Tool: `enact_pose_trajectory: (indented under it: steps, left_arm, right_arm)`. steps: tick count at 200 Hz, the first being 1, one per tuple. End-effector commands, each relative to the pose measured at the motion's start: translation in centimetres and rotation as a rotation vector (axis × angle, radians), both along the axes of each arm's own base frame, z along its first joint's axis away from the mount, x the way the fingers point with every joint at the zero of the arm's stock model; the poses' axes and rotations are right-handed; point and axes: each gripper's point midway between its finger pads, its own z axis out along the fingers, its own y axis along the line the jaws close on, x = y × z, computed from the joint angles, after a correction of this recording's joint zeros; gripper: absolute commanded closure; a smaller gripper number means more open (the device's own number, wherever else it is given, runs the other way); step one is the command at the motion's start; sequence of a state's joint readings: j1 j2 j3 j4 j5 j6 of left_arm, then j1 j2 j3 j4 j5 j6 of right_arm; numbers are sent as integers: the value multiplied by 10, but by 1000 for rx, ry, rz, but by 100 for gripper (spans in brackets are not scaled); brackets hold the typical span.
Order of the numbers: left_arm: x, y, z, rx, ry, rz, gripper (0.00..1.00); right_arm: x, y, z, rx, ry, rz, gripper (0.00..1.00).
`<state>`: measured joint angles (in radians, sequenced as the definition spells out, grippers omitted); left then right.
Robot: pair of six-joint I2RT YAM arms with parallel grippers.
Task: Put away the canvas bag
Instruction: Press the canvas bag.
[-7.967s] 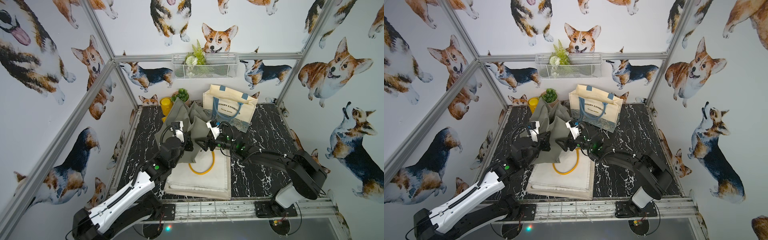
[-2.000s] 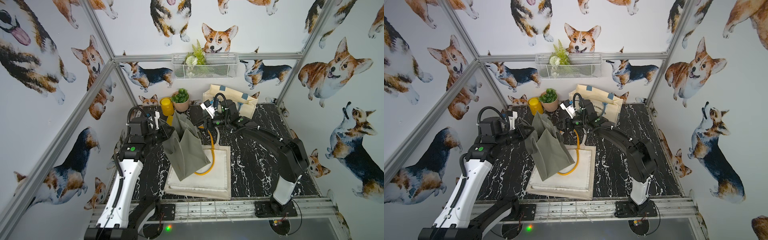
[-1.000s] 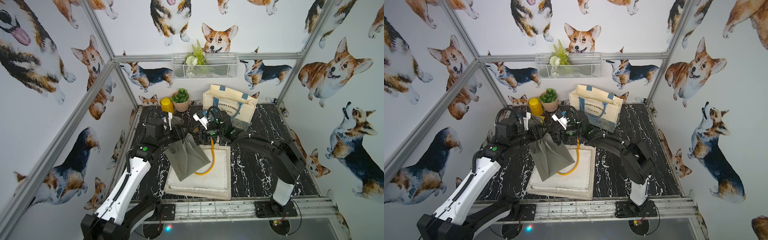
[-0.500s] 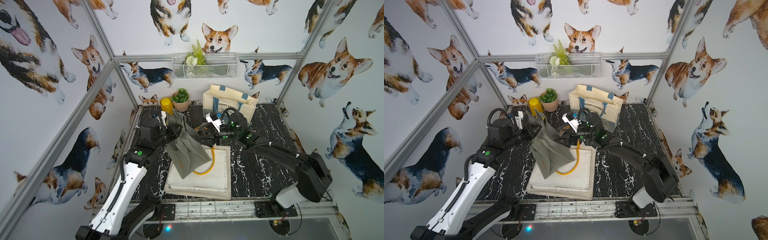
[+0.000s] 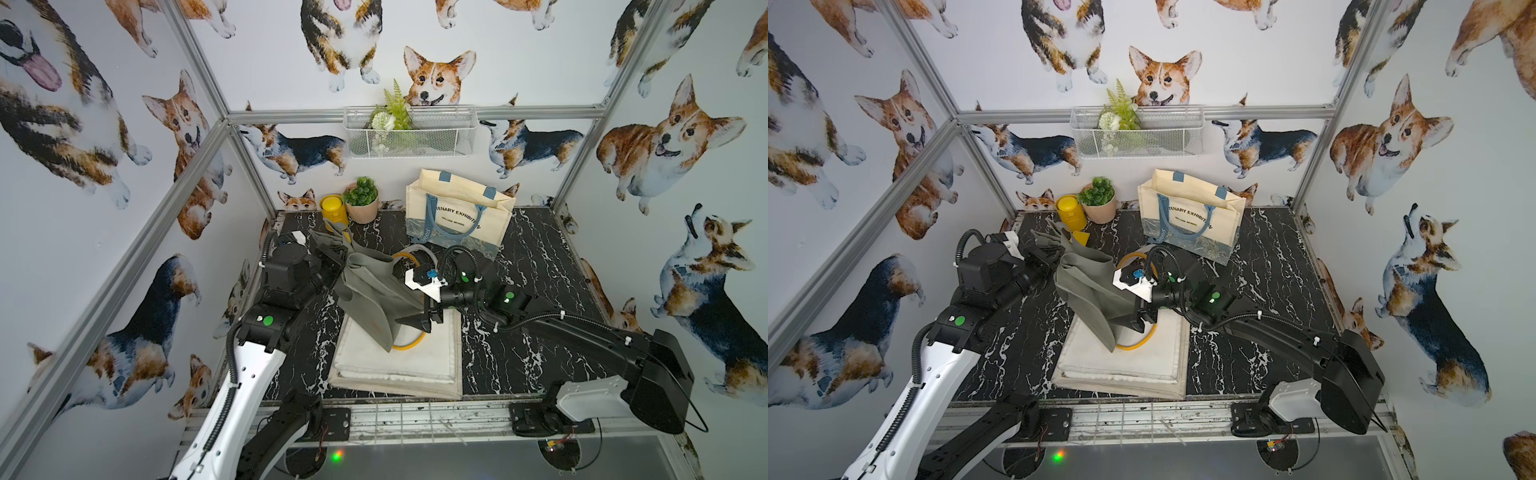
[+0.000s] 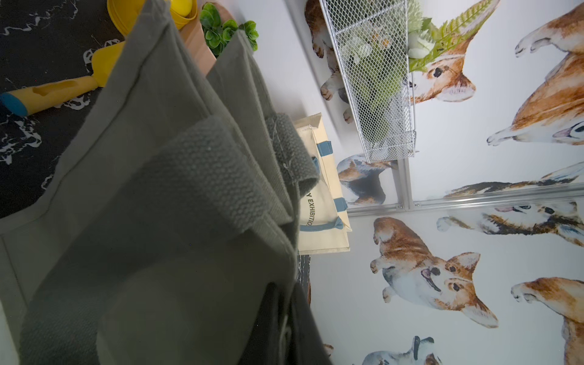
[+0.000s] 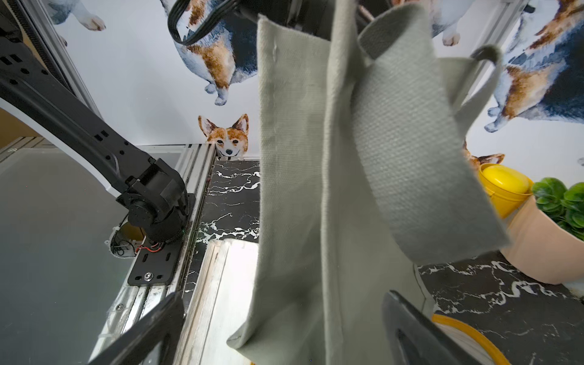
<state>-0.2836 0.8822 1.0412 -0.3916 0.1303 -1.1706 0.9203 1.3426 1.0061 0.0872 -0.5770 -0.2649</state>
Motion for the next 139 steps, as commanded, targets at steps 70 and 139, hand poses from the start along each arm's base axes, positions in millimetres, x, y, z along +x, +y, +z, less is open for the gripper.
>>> enact_pose_trajectory:
  steps: [70, 139]
  left_arm:
    - [7, 7, 36, -114, -101, 76, 100]
    - [4, 3, 31, -129, -95, 50, 100]
  right_arm:
    - [41, 47, 1, 60, -110, -253, 0]
    - [61, 36, 6, 72, -241, -362, 74]
